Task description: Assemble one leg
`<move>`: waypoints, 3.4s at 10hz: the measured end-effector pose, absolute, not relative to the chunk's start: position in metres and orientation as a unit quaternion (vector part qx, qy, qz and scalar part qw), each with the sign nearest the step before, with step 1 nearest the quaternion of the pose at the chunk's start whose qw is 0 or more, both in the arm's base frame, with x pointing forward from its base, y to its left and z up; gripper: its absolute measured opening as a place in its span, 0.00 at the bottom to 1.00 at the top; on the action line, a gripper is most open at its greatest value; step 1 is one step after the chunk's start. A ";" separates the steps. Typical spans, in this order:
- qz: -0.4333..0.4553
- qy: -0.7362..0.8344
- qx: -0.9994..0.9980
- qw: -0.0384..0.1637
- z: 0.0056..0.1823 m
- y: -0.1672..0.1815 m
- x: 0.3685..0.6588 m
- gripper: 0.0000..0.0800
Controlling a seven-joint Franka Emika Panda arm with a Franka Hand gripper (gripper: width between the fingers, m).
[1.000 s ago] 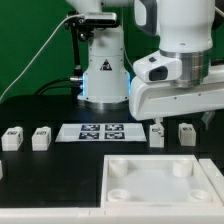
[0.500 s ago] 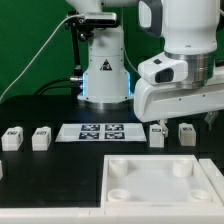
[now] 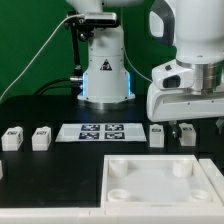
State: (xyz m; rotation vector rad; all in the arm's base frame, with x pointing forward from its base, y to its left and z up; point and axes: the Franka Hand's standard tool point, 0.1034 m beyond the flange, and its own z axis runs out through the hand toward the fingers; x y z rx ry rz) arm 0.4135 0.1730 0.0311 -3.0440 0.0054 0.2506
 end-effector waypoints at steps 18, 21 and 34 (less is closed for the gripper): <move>0.454 -0.023 -0.891 0.013 0.002 0.169 0.374 0.66; 0.454 -0.023 -0.890 0.013 0.002 0.169 0.374 0.37; 0.376 -0.032 -0.926 0.017 0.070 0.169 0.416 0.37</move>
Offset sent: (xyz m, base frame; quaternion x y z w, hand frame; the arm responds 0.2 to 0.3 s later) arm -0.0102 -0.0023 -0.0150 -0.0079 -0.1796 0.0181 0.9836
